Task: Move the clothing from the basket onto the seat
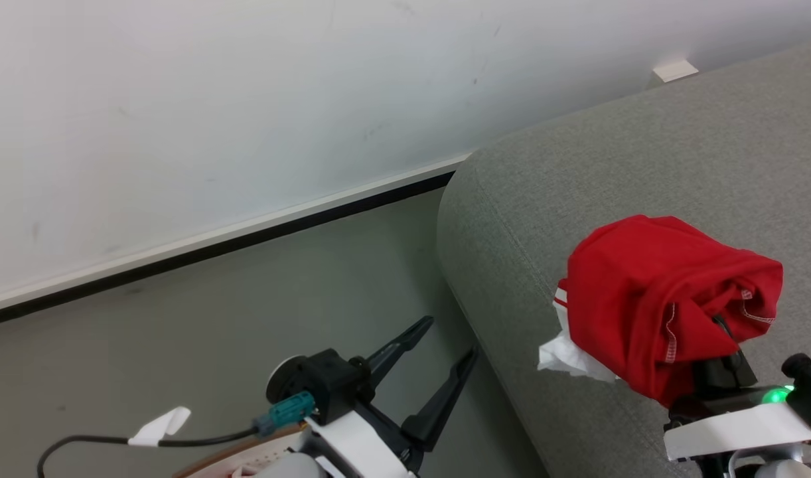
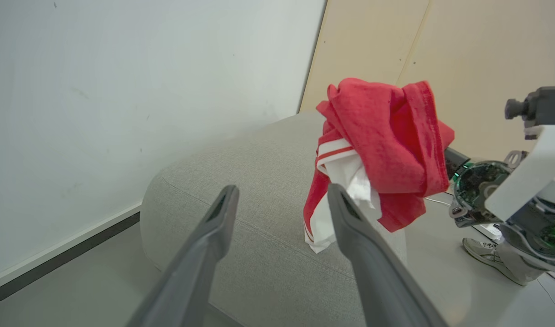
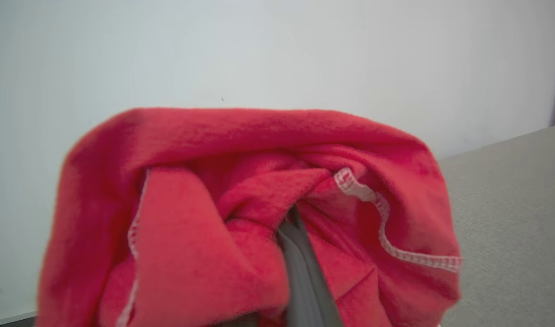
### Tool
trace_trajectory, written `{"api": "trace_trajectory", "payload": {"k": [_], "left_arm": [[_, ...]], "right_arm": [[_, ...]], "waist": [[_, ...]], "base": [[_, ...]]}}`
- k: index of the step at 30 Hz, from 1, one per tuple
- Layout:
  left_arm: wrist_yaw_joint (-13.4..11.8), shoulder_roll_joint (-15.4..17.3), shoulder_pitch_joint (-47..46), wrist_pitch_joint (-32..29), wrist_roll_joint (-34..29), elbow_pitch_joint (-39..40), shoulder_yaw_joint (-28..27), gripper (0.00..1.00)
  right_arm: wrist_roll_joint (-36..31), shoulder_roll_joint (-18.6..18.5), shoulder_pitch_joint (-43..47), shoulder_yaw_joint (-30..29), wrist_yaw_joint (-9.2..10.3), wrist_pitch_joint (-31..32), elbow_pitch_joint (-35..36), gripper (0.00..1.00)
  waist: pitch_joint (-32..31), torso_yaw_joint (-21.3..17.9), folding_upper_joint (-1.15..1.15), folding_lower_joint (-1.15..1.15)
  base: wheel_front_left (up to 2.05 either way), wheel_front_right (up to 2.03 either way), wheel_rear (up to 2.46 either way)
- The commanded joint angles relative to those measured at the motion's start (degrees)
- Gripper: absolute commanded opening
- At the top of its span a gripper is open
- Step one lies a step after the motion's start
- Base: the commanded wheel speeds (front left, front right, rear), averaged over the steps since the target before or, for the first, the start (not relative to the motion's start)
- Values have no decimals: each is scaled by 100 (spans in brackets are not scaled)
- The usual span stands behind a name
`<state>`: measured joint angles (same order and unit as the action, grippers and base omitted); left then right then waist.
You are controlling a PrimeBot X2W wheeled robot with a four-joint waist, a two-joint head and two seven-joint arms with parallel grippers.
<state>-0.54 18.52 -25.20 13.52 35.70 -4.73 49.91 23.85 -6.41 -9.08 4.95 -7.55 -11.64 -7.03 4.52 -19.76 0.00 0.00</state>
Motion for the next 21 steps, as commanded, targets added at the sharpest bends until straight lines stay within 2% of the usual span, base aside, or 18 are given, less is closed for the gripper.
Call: {"api": "trace_trajectory", "payload": {"k": [1, 4, 8, 14, 21], "left_arm": [[6, 11, -62, 39, -73, 0, -28, 100], [19, 48, -135, 23, -96, -1, -35, 100], [0, 87, -262, -21, -158, 38, -57, 100], [57, 197, -559, -107, -208, 172, -95, 100], [112, 379, -1022, -206, -313, 378, -260, 100]], "right_arm": [[106, 19, -84, 21, 12, 41, 98, 0], [364, 30, -363, -102, 12, 156, 129, 0], [449, -130, -915, -337, 12, 399, 88, 0], [292, -376, -2007, -868, 12, 764, -69, 0], [104, -1004, -3546, -1478, 12, 1343, -597, 0]], "waist": [[76, 48, 0, 0], [199, 139, 0, 0], [469, 354, 0, 0], [1156, 803, 0, 0], [2289, 1320, 0, 0]], "base": [[0, 0, 0], [0, 0, 0], [0, 0, 0], [0, 0, 0], [0, 0, 0]]}}
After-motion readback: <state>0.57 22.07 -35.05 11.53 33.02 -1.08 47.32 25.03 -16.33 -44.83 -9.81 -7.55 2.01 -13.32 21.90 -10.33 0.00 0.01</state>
